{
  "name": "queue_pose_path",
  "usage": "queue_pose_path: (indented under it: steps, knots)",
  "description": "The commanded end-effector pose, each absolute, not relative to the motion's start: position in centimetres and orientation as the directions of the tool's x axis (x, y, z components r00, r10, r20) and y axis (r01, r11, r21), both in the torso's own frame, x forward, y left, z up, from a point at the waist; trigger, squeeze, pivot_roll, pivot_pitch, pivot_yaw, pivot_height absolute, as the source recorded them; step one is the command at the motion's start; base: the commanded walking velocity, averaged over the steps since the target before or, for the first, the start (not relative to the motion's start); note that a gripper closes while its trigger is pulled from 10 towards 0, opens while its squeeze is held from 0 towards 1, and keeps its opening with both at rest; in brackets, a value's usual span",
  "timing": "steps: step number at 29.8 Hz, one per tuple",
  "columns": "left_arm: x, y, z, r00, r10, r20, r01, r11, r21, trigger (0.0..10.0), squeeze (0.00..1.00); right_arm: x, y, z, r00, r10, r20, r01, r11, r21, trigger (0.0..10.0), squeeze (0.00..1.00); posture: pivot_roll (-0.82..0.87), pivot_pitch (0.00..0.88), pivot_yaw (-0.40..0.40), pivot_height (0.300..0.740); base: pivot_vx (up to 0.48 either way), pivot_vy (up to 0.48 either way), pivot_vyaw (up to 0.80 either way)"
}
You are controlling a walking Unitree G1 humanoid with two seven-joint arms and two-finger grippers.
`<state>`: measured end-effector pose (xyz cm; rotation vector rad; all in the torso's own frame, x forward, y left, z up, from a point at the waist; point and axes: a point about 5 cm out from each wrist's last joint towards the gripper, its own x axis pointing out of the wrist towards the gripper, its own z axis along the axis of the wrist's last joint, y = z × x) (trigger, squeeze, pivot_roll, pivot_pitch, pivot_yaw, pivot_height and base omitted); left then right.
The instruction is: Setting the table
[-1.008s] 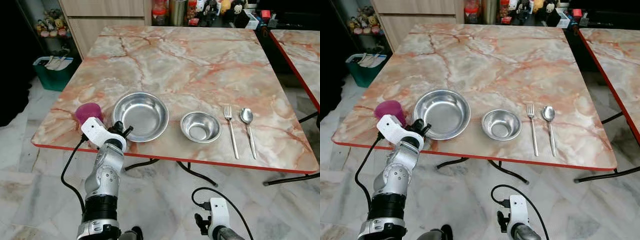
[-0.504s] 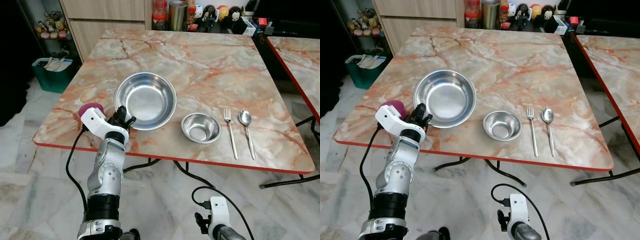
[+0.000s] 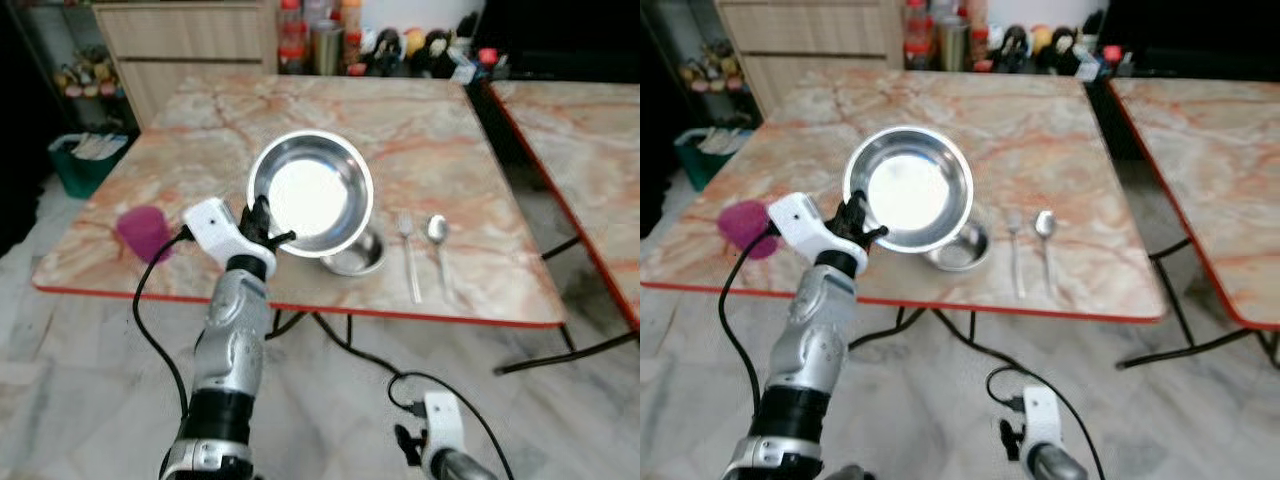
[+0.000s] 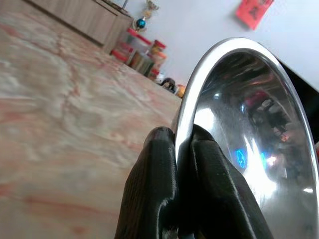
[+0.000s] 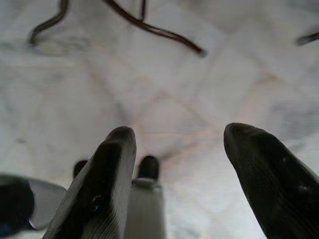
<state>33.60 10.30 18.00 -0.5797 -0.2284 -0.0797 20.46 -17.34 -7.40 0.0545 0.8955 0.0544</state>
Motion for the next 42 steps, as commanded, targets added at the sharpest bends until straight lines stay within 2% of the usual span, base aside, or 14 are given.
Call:
queue_pose_path:
  steps: [1, 6, 15, 22, 40, 42]
  knots:
    - [33.47, 10.34, 18.68, 0.962, 0.016, 0.271, 0.137, 0.832, -0.537, 10.0, 0.00, 20.45, -16.58, -7.48, 0.619, 0.090, -0.780, -0.039, 0.996, 0.084, 10.0, 0.00, 0.10, 0.039, -0.034, 0.740, 0.000, -0.431, 0.00]
    - [33.48, 10.42, 18.93, 0.959, 0.022, 0.281, 0.137, 0.834, -0.534, 10.0, 0.00, 20.47, -16.66, -7.45, 0.622, 0.089, -0.778, -0.049, 0.996, 0.074, 10.0, 0.00, 0.10, 0.042, -0.036, 0.740, 0.000, -0.424, 0.00]
    - [33.54, 10.57, 19.02, 0.957, 0.031, 0.288, 0.130, 0.842, -0.524, 10.0, 0.00, 20.58, -16.84, -7.38, 0.628, 0.077, -0.774, -0.030, 0.997, 0.076, 10.0, 0.00, 0.10, 0.061, -0.040, 0.740, 0.000, -0.419, 0.45]
    - [33.37, 10.78, 18.75, 0.959, 0.036, 0.280, 0.119, 0.847, -0.517, 10.0, 0.00, 20.45, -16.77, -7.45, 0.627, 0.076, -0.775, -0.037, 0.997, 0.067, 10.0, 0.00, 0.10, 0.068, -0.037, 0.740, 0.245, -0.409, 0.34]
    - [33.40, 10.38, 19.03, 0.957, 0.014, 0.290, 0.143, 0.846, -0.514, 10.0, 0.00, 20.39, -16.86, -7.51, 0.621, 0.064, -0.781, 0.009, 0.996, 0.089, 10.0, 0.00, 0.09, 0.074, -0.034, 0.740, 0.250, -0.407, 0.00]
    - [33.41, 10.29, 19.04, 0.957, 0.011, 0.290, 0.147, 0.845, -0.514, 10.0, 0.00, 20.37, -16.95, -7.52, 0.619, 0.064, -0.782, 0.010, 0.996, 0.089, 10.0, 0.00, 0.09, 0.074, -0.035, 0.740, 0.249, -0.407, -0.77]
